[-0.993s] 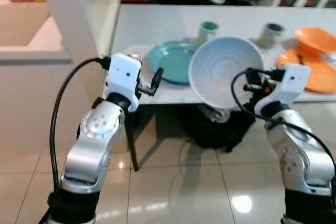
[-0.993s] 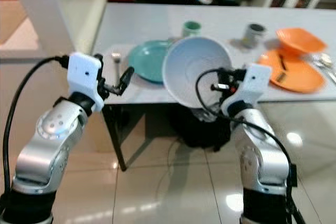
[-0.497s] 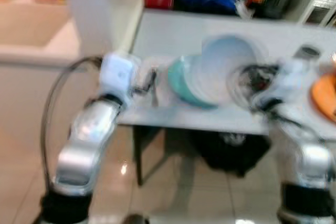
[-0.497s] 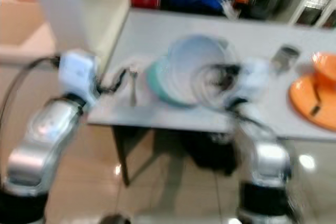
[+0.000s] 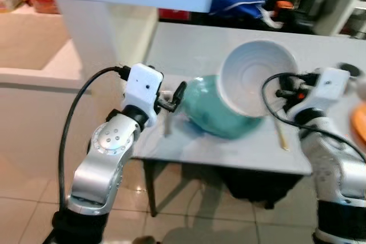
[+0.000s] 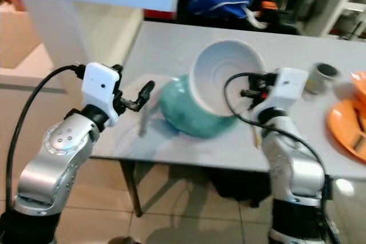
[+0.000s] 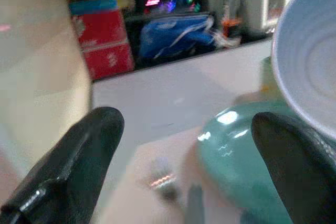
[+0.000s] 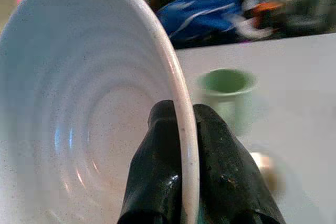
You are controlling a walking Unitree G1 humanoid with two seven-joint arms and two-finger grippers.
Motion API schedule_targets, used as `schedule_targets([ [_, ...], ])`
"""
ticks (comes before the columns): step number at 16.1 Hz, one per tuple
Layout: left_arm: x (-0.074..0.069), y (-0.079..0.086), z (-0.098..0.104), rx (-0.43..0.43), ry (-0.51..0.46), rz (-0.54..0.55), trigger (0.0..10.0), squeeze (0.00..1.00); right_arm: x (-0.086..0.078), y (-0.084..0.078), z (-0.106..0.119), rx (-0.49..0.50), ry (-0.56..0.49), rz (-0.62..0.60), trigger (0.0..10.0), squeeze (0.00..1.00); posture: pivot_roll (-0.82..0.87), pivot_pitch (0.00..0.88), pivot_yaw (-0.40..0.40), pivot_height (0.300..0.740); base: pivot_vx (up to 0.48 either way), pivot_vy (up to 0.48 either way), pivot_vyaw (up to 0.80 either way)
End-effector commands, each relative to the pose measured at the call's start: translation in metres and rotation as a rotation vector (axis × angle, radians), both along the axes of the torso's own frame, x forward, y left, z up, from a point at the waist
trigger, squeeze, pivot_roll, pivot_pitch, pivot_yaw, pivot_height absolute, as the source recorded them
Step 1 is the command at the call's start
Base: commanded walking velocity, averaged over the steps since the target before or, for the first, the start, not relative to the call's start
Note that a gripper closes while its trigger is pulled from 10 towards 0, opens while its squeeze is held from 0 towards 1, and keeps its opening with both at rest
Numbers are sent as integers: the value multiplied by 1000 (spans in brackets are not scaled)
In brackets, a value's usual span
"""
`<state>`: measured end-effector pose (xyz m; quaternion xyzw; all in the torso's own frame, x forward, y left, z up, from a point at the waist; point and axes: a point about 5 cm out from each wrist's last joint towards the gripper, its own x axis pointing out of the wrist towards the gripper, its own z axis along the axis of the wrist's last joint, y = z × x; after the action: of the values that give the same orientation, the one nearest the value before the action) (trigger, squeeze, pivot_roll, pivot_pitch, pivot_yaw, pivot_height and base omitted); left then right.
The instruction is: Setting the table
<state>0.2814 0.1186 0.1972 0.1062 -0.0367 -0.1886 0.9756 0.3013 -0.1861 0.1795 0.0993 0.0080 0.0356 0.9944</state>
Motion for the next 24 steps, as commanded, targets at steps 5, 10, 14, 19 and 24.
schedule_targets([
  [5,-7,-7,-1,4,18,-52,10000,0,9,-13,8,-1,9,-64,10000,0,58,69,-57,740,385,0,0],
  [10,-19,-12,-1,25,10,-100,10000,0,31,-24,10,235,126,-156,10000,0,74,98,-63,740,141,0,0],
  [14,-29,-15,6,-27,-7,-149,10000,0,56,-19,26,313,104,-92,10000,0,91,137,-71,740,0,0,0],
  [19,-44,-15,6,59,4,-230,10000,0,95,-4,21,421,147,-43,10000,0,146,183,-89,740,0,0,0],
  [24,-55,-18,14,89,9,-321,10000,0,116,20,32,501,131,-25,10000,0,221,207,-74,740,0,0,0],
])
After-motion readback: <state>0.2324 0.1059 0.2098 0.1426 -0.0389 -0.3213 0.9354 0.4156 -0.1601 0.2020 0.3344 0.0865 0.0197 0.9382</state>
